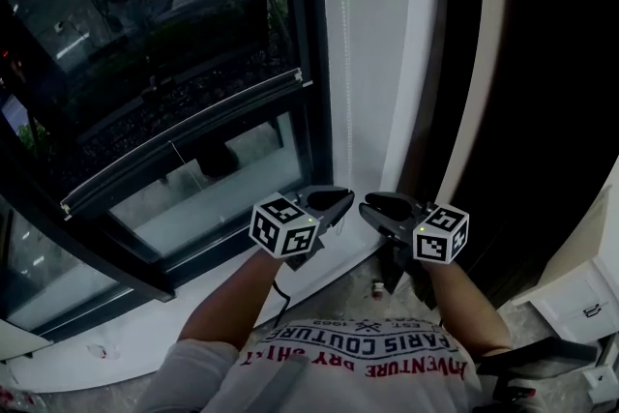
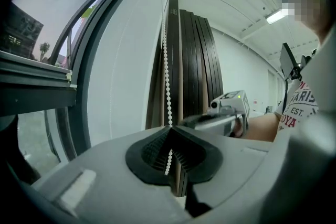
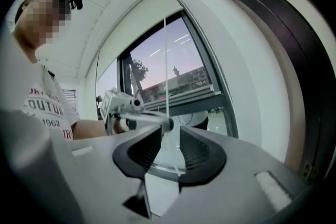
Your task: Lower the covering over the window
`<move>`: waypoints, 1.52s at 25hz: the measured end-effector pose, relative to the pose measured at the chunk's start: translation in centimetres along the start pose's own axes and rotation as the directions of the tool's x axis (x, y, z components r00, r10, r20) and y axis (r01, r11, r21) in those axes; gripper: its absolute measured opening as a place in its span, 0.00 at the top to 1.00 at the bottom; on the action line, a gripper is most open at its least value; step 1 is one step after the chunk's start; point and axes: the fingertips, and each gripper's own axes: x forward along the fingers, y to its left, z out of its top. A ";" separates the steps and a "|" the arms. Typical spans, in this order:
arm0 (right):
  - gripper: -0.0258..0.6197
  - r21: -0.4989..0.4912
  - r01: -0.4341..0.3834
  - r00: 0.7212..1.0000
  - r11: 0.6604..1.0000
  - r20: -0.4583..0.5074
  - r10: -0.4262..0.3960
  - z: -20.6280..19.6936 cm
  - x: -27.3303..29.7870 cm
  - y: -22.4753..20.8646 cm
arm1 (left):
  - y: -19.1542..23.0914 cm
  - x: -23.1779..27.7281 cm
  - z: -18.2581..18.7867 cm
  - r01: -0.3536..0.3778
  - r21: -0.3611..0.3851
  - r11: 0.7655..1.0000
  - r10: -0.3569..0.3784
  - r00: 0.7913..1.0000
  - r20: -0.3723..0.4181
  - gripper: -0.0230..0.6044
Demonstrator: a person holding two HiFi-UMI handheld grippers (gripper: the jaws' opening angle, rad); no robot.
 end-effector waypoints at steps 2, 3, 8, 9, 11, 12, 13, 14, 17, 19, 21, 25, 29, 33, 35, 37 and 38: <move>0.81 -0.033 -0.022 0.999 0.999 0.048 0.024 3.7 0.0 0.5 | -0.3 -0.1 0.0 0.003 0.009 1.000 -0.003 1.000 -0.002 0.95; 0.81 -0.054 -0.033 0.997 0.998 0.065 0.036 5.4 0.1 0.9 | -0.5 -0.1 0.0 0.005 0.014 1.000 -0.005 1.000 -0.003 0.95; 0.81 -0.168 -0.059 0.995 0.984 0.072 0.072 11.2 1.3 3.1 | -1.8 -0.4 0.0 0.017 0.026 1.000 -0.017 1.000 -0.006 0.95; 0.81 -0.185 -0.056 0.995 0.981 0.067 0.069 11.9 1.6 3.3 | -2.0 -0.4 0.1 0.020 0.030 0.999 -0.020 1.000 -0.008 0.95; 0.81 -0.205 -0.046 0.996 0.978 0.063 0.060 12.8 2.3 3.4 | -2.3 -0.3 0.0 0.025 0.037 0.999 -0.024 1.000 -0.013 0.95; 0.81 -0.207 -0.043 0.996 0.977 0.067 0.058 13.3 2.5 3.4 | -2.4 -0.2 0.0 0.025 0.039 0.999 -0.025 1.000 -0.017 0.95; 0.81 -0.204 -0.042 0.995 0.978 0.076 0.059 13.7 2.6 3.5 | -2.5 -0.2 0.0 0.026 0.042 0.999 -0.025 0.999 -0.021 0.95; 0.83 -0.197 -0.043 0.994 0.980 0.088 0.061 14.1 2.5 3.6 | -2.6 -0.1 0.0 0.026 0.046 0.999 -0.025 0.999 -0.025 0.95; 0.90 -0.184 -0.027 0.994 0.983 0.098 0.046 14.6 2.5 3.5 | -2.8 -0.1 0.0 0.028 0.051 0.998 -0.026 0.999 -0.033 0.95; 0.94 -0.182 -0.016 0.995 0.983 0.094 0.033 14.7 2.5 3.1 | -2.7 -0.1 0.0 0.026 0.050 0.998 -0.024 0.999 -0.033 0.95; 0.95 -0.163 -0.021 0.994 0.986 0.098 0.038 14.7 2.4 2.9 | -2.7 -0.1 0.0 0.024 0.050 0.998 -0.022 0.999 -0.033 0.95; 0.95 -0.162 -0.013 0.994 0.987 0.108 0.031 14.8 2.3 2.7 | -2.4 0.2 0.1 0.019 0.050 0.999 -0.017 0.999 -0.035 0.95; 0.96 -0.175 0.000 0.996 0.985 0.084 0.015 13.5 2.3 2.2 | -2.4 0.8 -1.1 0.025 0.045 0.999 -0.021 0.997 -0.069 0.95; 0.96 -0.135 0.006 0.998 0.991 0.063 0.003 10.9 2.3 1.4 | -2.2 1.7 -3.8 0.021 0.022 1.000 -0.018 0.995 -0.103 0.95; 0.96 -0.122 0.016 0.998 0.992 0.056 -0.010 9.7 2.3 1.0 | -1.8 2.0 -5.0 0.017 0.002 1.000 -0.017 0.993 -0.114 0.95; 0.96 -0.135 0.037 0.999 0.990 0.031 -0.033 8.4 2.2 0.4 | -1.4 2.5 -6.3 0.009 0.007 1.000 -0.007 0.990 -0.143 0.95; 0.96 -0.138 0.047 0.999 0.989 0.019 -0.045 7.7 2.1 0.0 | -1.4 2.7 -7.0 0.006 0.010 1.000 -0.004 0.987 -0.159 0.95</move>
